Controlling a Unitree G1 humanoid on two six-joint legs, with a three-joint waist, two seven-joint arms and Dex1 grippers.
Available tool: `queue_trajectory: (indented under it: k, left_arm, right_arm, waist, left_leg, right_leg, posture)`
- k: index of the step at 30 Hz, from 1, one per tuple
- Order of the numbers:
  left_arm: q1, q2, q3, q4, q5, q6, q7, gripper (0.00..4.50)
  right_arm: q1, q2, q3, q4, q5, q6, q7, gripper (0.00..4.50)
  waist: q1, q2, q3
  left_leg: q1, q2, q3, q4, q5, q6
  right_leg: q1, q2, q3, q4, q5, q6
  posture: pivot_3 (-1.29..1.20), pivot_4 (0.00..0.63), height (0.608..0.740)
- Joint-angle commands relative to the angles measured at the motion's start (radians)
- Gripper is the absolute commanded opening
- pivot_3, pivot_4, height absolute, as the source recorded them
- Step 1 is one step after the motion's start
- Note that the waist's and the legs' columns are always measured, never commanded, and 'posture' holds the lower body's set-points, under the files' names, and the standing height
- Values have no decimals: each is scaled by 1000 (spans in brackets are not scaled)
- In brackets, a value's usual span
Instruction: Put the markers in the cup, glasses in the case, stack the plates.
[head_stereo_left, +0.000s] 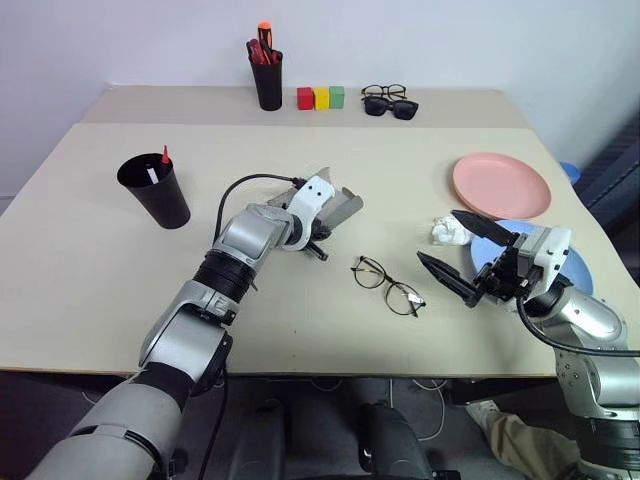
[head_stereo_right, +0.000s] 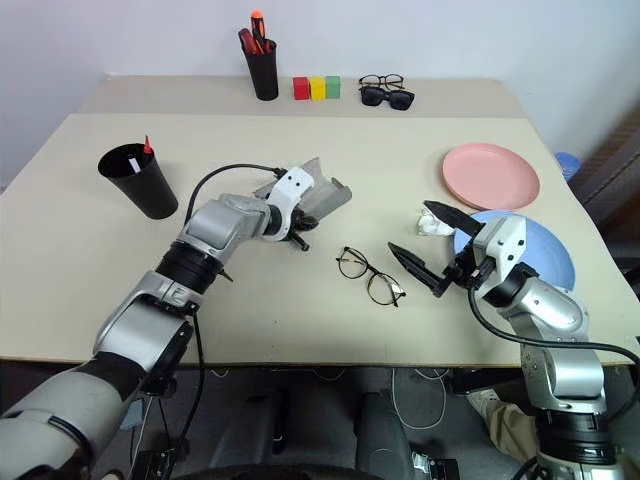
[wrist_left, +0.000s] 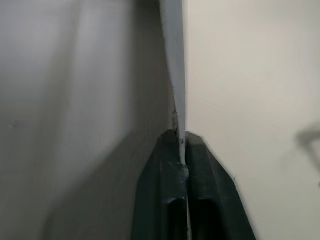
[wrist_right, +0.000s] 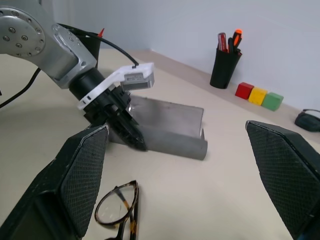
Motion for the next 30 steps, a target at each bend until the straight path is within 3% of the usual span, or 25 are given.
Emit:
queue_trajectory:
  k: [1, 4, 11, 18, 22, 30]
  left_arm:
    - [24, 50, -7, -54, 7, 6, -88, 59]
    - [82, 126, -33, -167, -1, 15, -187, 59]
    - [317, 452, -98, -525, -17, -104, -500, 59]
    - [457, 669, -73, -676, -37, -264, -708, 59]
    - [436, 639, -113, -659, -8, -330, -749, 59]
    - [259, 369, -207, -555, 100, -180, -627, 59]
  right_arm:
    - [5, 11, -12, -52, -2, -29, -18, 4500]
    - [11, 14, -6, -55, -5, -35, -25, 4500]
    - [25, 12, -3, -44, -9, -43, -31, 4500]
    - [35, 12, 0, -45, -9, -41, -30, 4500]
    - [36, 13, 3, -43, -10, -39, -33, 4500]
    - [46, 3, -10, -64, -11, -27, -51, 4500]
  waist:
    - [-2, 0, 0]
    - [-11, 0, 0]
    - [-14, 1, 0]
    - [-12, 1, 0]
    - [-6, 2, -1]
    - [34, 2, -1]
  left_leg:
    - [0, 0, 0, 0, 0, 0]
    - [0, 0, 0, -1, 0, 0]
    - [1, 1, 0, -2, 0, 0]
    - [0, 1, 0, -2, 0, 0]
    - [0, 1, 0, -2, 0, 0]
    - [-3, 1, 2, 0, -1, 2]
  right_leg:
    - [0, 0, 0, 0, 0, 0]
    - [0, 0, 0, 0, 1, -2]
    - [-1, 0, 0, 1, -1, -8]
    - [-1, -1, 0, 0, -2, -9]
    - [-1, -1, 0, 0, -2, -10]
    - [2, -1, 0, -7, -3, -8]
  posture:
    - [0, 150, 740]
    - [0, 150, 740]
    - [0, 150, 740]
    - [0, 150, 740]
    - [0, 150, 740]
    - [0, 150, 740]
